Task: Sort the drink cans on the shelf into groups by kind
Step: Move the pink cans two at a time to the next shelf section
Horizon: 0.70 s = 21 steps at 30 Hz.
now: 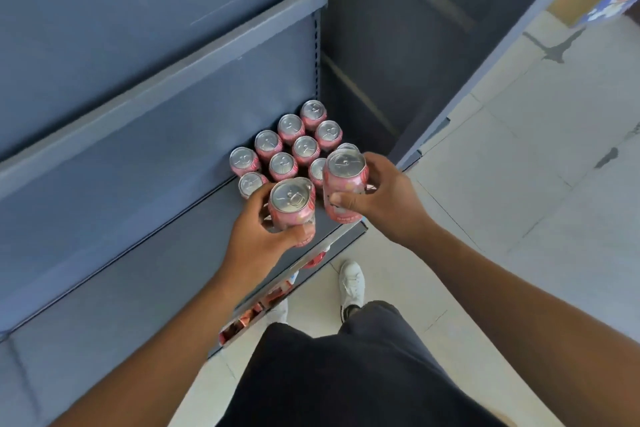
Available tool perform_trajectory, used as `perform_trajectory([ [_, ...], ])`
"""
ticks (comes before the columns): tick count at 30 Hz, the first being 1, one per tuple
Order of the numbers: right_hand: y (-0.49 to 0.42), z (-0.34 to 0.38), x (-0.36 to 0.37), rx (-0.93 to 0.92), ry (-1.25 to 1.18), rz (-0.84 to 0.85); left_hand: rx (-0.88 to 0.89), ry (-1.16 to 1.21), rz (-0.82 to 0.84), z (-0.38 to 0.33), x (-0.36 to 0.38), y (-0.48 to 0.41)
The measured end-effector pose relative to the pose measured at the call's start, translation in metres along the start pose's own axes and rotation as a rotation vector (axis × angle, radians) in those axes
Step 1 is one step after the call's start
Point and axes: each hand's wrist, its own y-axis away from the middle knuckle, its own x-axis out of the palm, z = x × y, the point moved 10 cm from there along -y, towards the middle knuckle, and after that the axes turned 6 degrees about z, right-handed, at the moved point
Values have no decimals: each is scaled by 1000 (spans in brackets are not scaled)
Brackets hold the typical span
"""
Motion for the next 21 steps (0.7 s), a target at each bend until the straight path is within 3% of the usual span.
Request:
perform_trajectory([
  [12, -54, -56, 51, 49, 143, 287, -191, 54, -256, 76, 4, 15],
  [21, -80, -75, 82, -9, 323, 351, -260, 29, -256, 135, 4, 7],
])
